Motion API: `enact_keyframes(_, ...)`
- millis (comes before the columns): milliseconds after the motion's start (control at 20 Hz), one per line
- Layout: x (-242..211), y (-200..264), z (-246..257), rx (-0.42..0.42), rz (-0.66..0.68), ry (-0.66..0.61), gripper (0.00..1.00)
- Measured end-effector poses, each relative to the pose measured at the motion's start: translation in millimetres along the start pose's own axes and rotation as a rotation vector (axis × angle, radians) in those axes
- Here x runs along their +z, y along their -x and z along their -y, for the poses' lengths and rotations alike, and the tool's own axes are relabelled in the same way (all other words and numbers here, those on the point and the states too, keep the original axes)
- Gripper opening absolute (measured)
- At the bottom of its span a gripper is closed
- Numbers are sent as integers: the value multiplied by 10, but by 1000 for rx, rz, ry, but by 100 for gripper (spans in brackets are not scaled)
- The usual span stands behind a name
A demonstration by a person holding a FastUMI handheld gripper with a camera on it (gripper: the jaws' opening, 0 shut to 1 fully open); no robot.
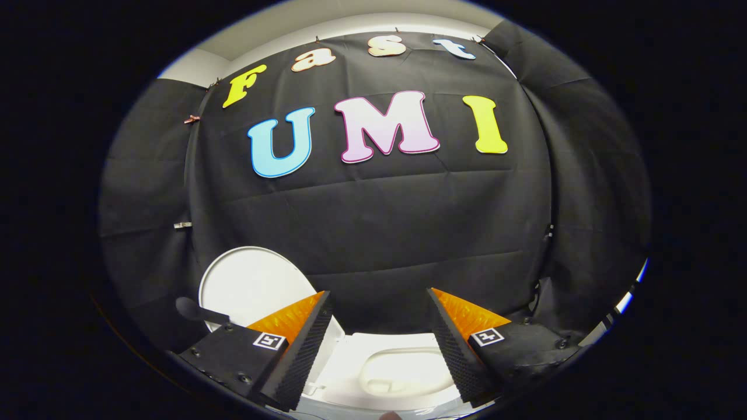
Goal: Open the toilet lid.
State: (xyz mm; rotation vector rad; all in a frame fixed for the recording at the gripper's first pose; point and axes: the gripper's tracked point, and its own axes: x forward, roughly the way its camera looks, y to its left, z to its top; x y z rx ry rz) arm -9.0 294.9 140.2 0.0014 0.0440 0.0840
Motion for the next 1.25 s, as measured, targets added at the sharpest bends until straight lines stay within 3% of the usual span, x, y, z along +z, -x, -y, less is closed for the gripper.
enact_keyframes(550,-856,-258,1246,-134,25,15,99)
enact_keyframes(900,-1240,-297,1628,-129,43,-50,99)
enact_keyframes(1250,-1179,-303,1772,-108,43,-14,99)
